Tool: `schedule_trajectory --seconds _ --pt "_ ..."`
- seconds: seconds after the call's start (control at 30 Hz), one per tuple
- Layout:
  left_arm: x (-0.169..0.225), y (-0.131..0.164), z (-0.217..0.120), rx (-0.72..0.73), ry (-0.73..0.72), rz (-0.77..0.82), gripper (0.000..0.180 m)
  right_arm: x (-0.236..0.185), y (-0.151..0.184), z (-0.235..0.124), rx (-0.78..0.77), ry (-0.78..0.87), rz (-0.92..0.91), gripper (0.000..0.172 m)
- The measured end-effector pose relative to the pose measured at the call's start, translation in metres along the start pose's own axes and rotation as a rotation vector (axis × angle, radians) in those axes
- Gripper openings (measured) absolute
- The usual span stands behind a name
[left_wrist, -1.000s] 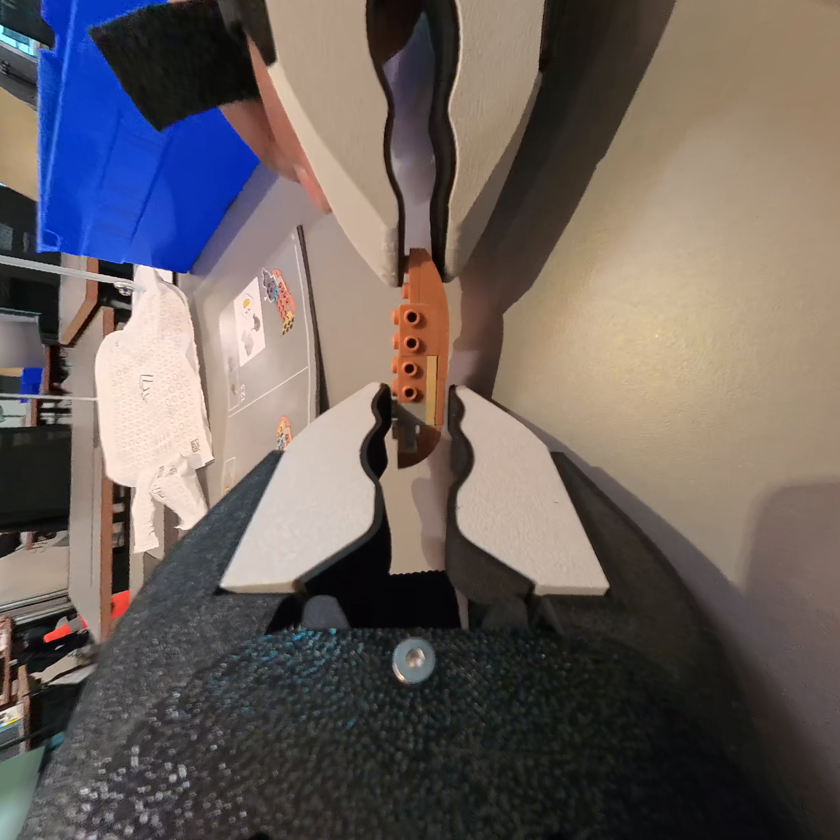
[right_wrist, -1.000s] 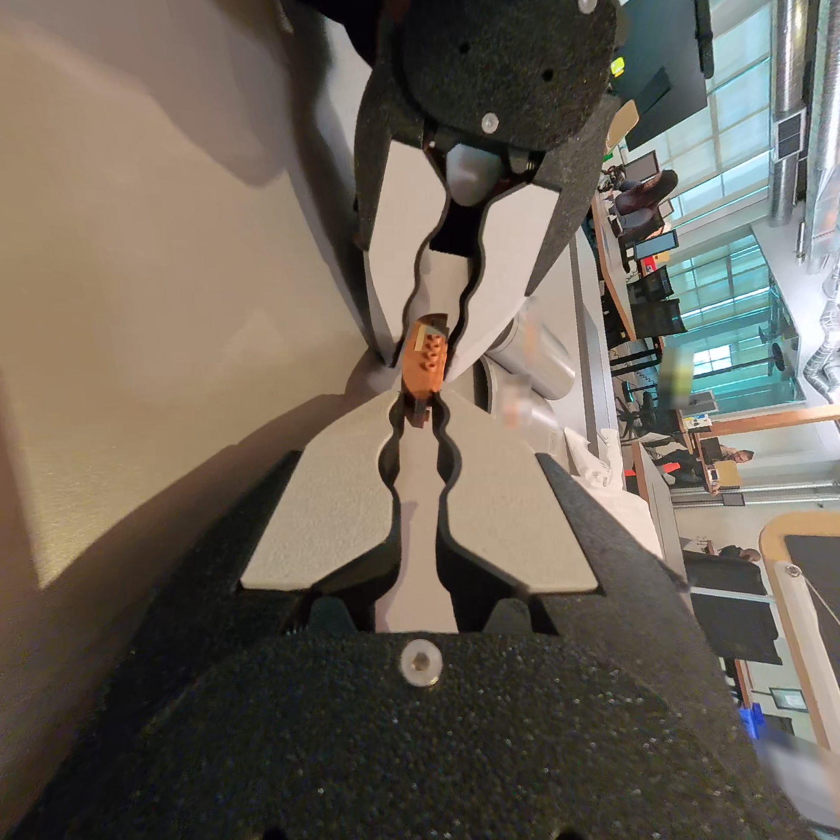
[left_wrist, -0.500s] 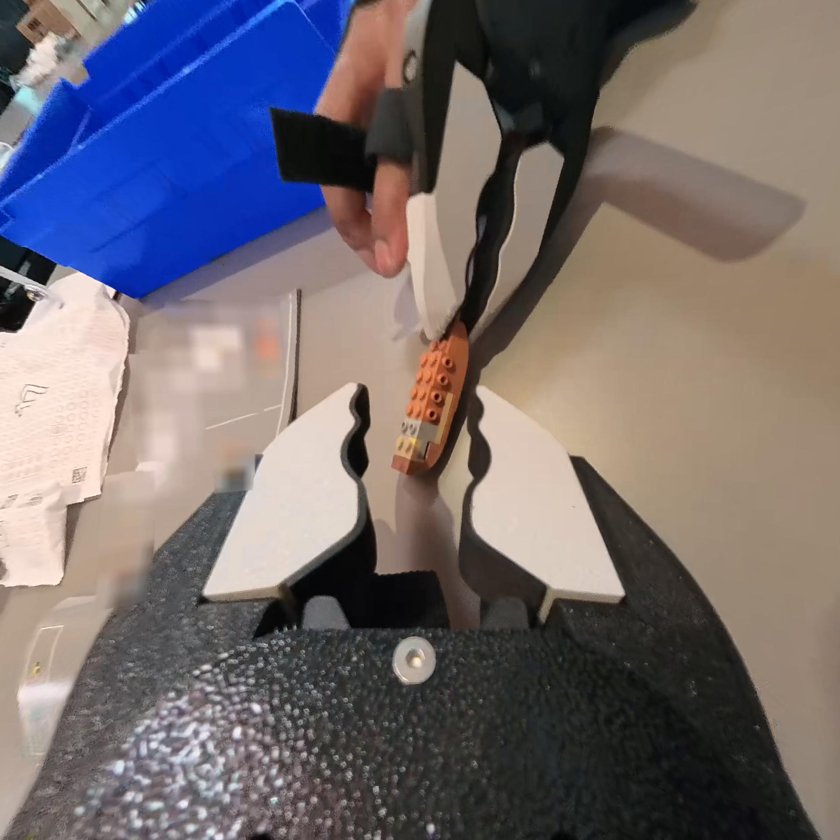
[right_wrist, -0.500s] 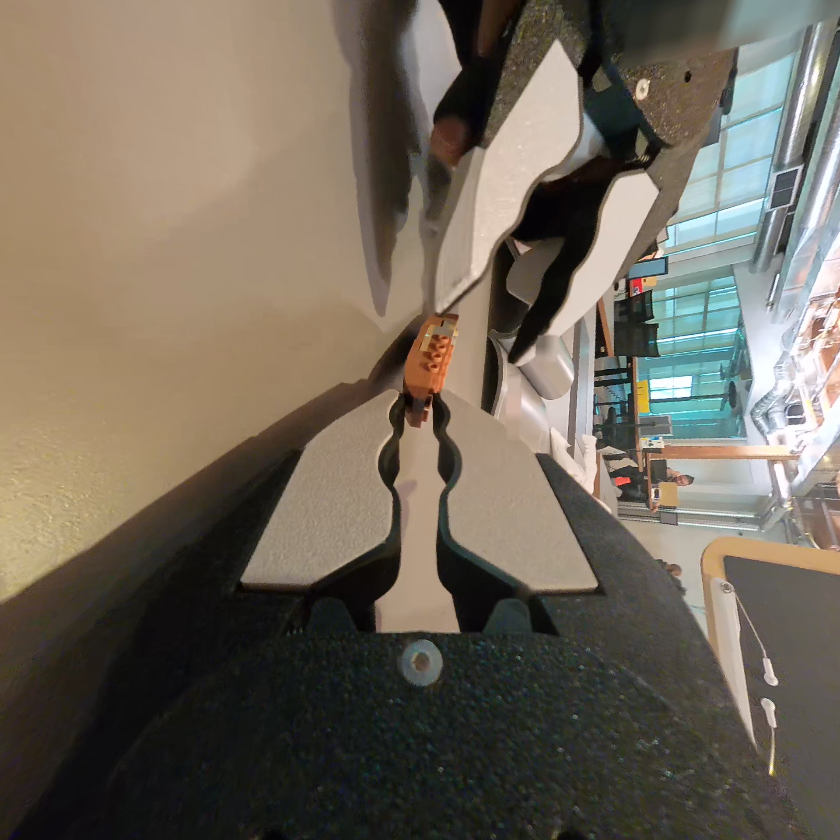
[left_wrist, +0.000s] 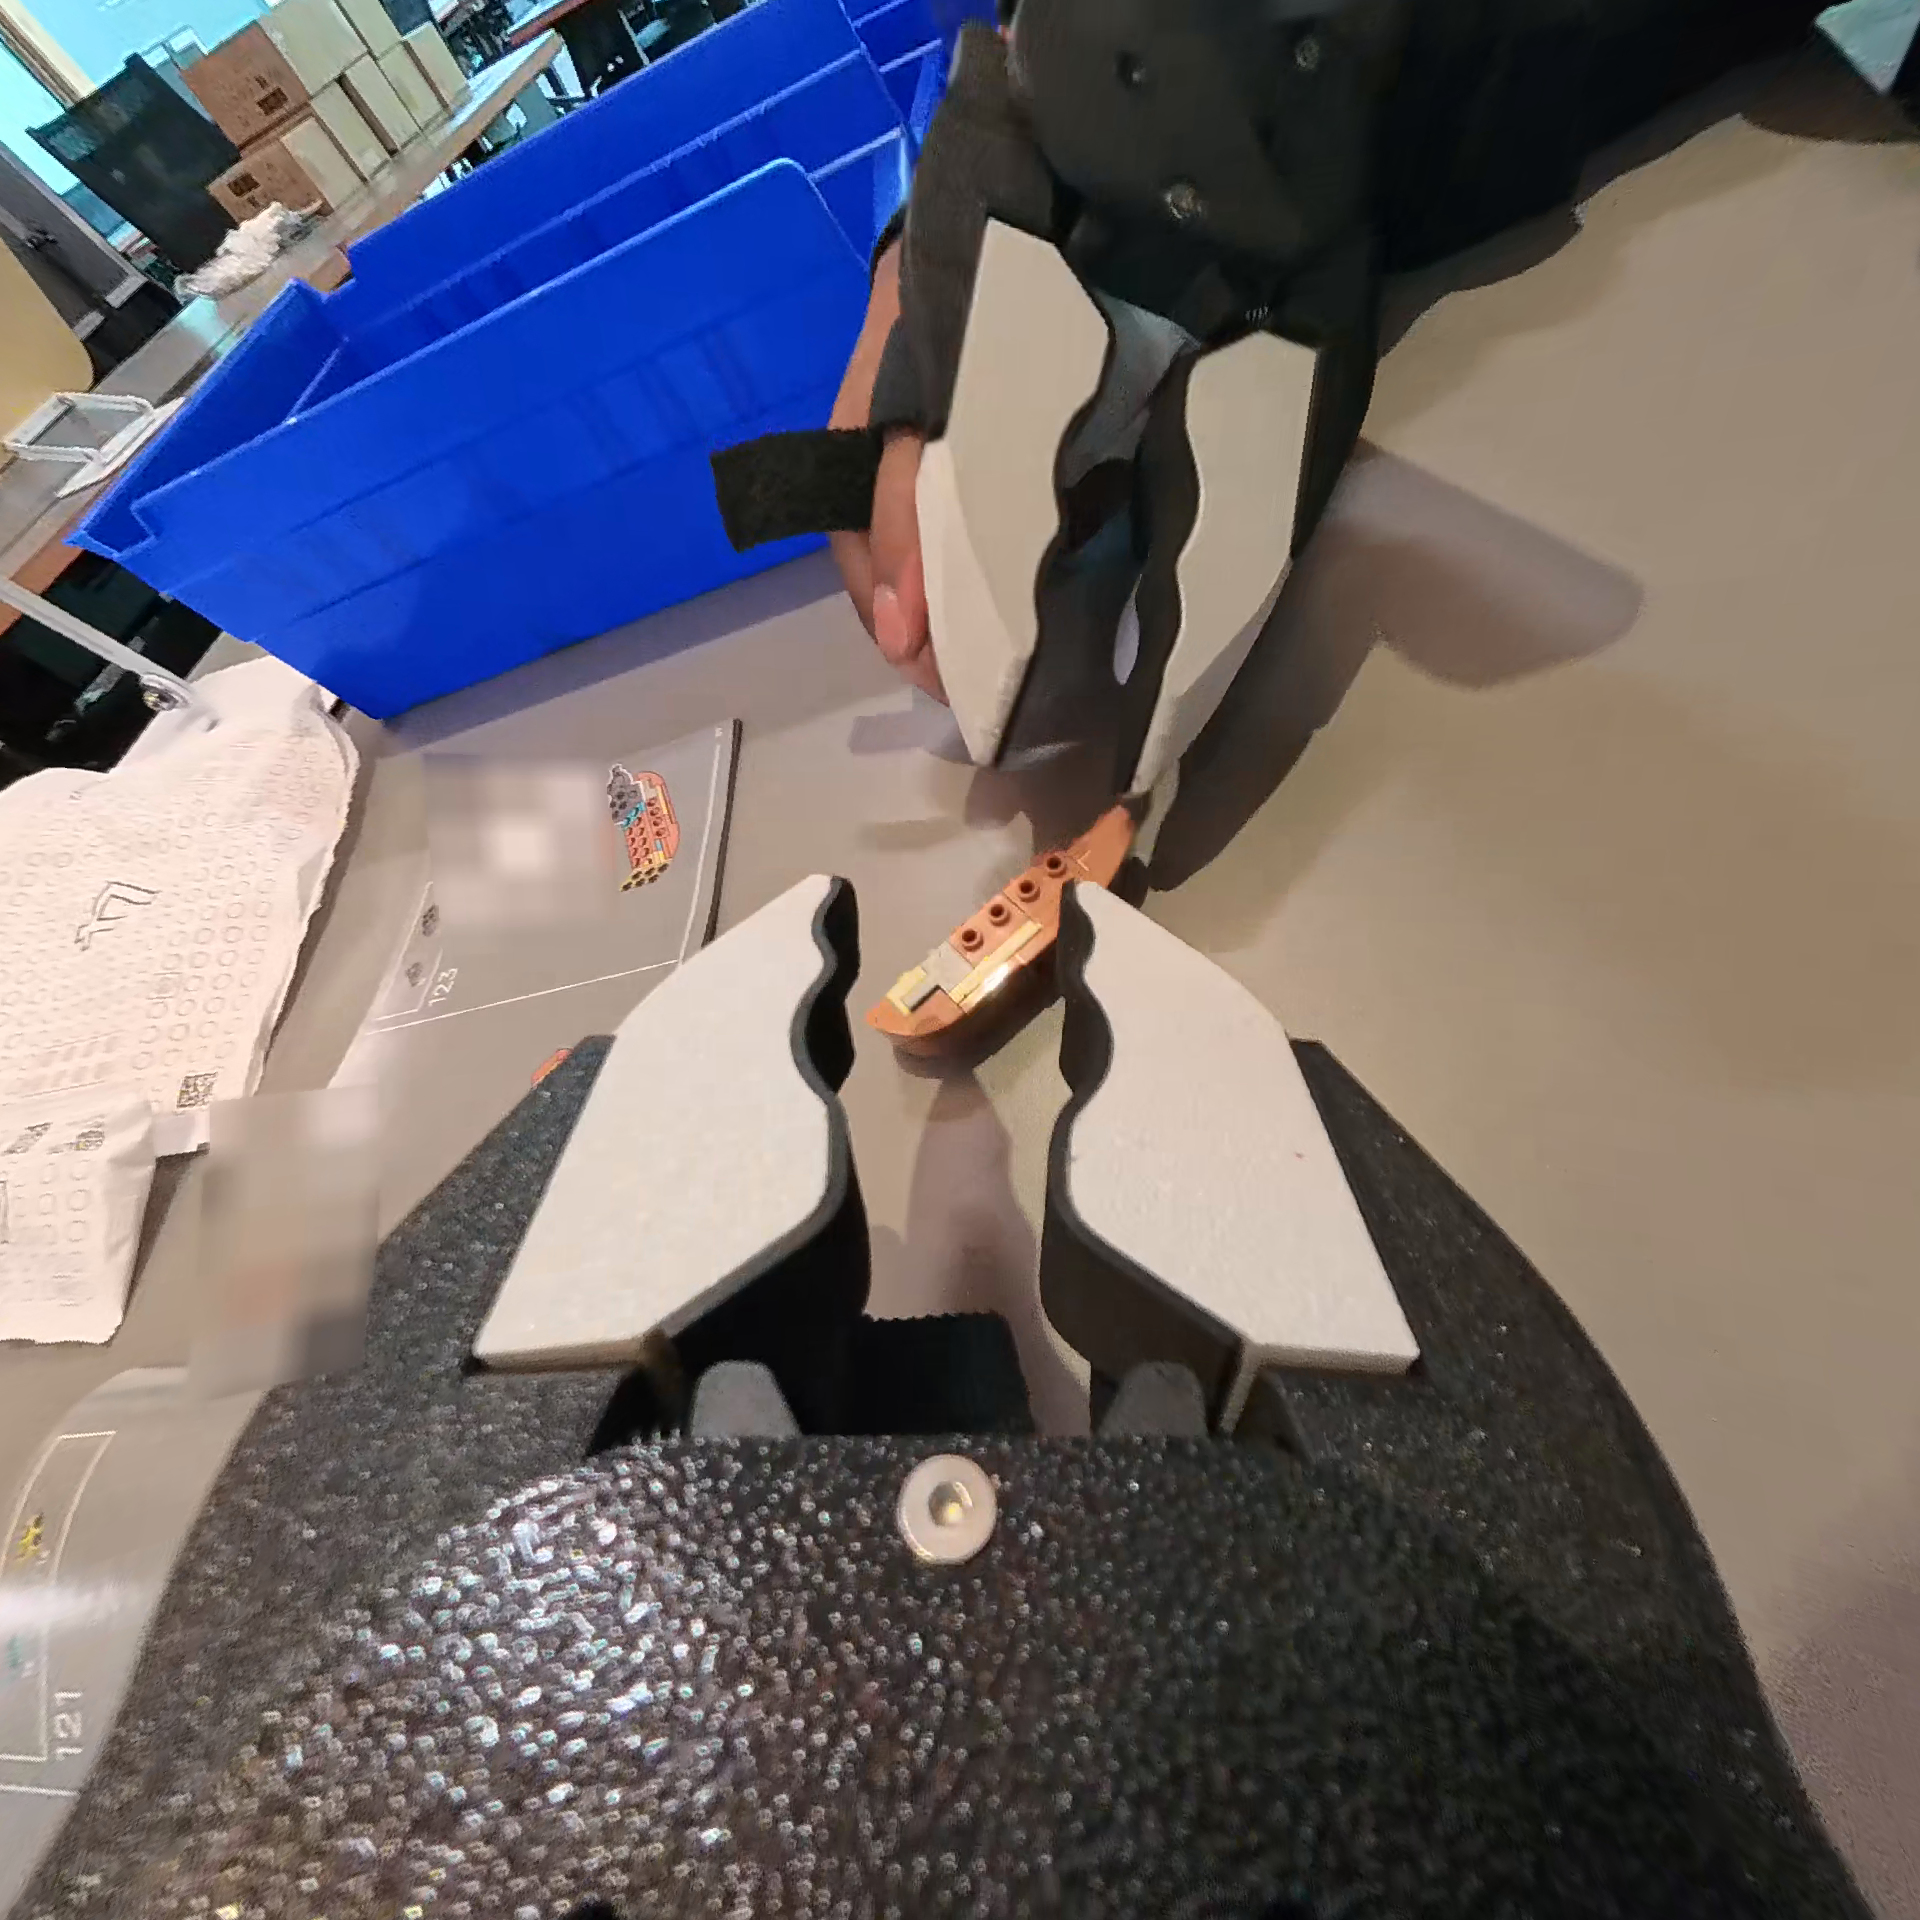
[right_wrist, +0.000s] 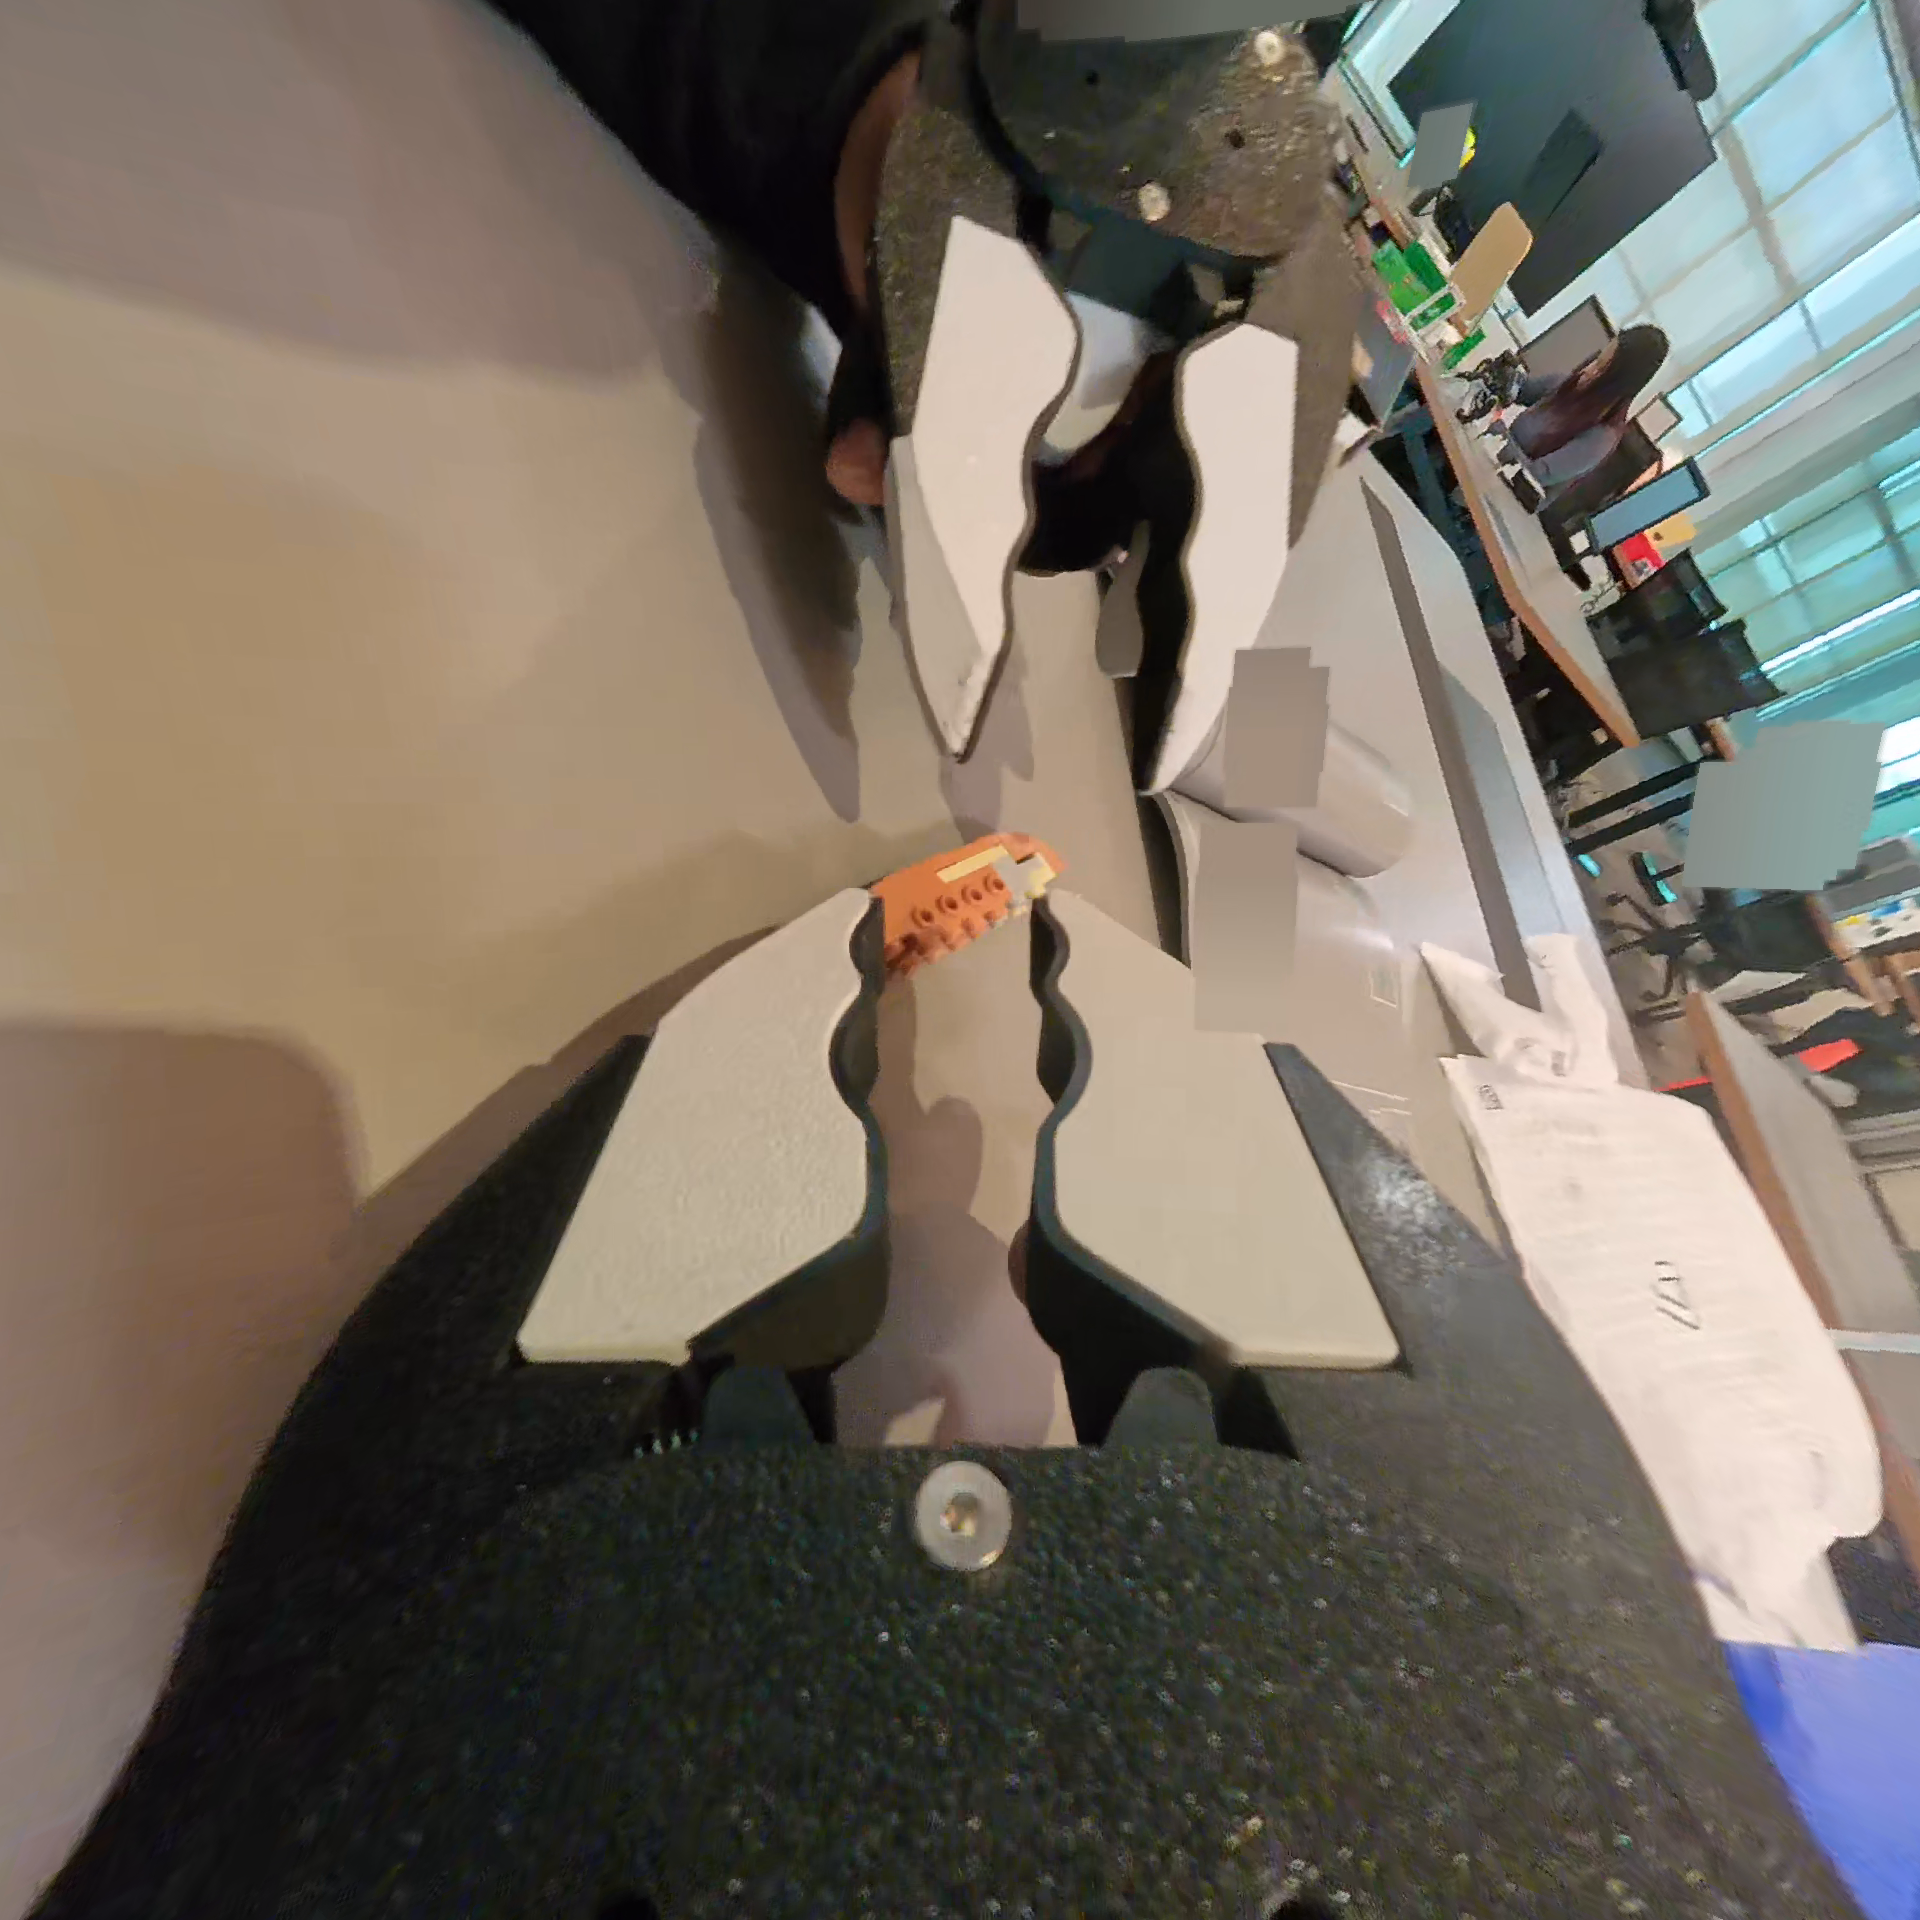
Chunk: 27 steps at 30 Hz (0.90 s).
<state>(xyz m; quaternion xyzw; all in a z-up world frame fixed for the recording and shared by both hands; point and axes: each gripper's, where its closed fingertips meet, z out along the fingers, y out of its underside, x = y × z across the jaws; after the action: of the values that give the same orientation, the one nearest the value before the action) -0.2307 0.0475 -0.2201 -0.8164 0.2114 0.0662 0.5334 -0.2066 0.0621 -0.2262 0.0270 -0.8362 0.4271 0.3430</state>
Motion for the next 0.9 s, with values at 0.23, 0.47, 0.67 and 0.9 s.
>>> schedule_trajectory --seconds 0.23,0.47,0.67,0.9 --pt "-0.007 -0.002 -0.004 0.031 0.007 -0.081 0.034 0.020 0.002 0.000 0.022 0.035 0.207 0.025" --pt "-0.009 -0.003 -0.007 0.048 0.015 -0.111 0.033 0.027 0.010 0.006 -0.035 0.037 0.278 0.023" --pt "-0.008 -0.004 -0.007 0.050 0.015 -0.098 0.033 0.031 0.016 0.010 -0.073 0.048 0.313 0.017" --pt "-0.008 -0.004 -0.007 0.051 0.013 -0.105 0.032 0.032 0.023 0.014 -0.122 0.035 0.342 0.015"
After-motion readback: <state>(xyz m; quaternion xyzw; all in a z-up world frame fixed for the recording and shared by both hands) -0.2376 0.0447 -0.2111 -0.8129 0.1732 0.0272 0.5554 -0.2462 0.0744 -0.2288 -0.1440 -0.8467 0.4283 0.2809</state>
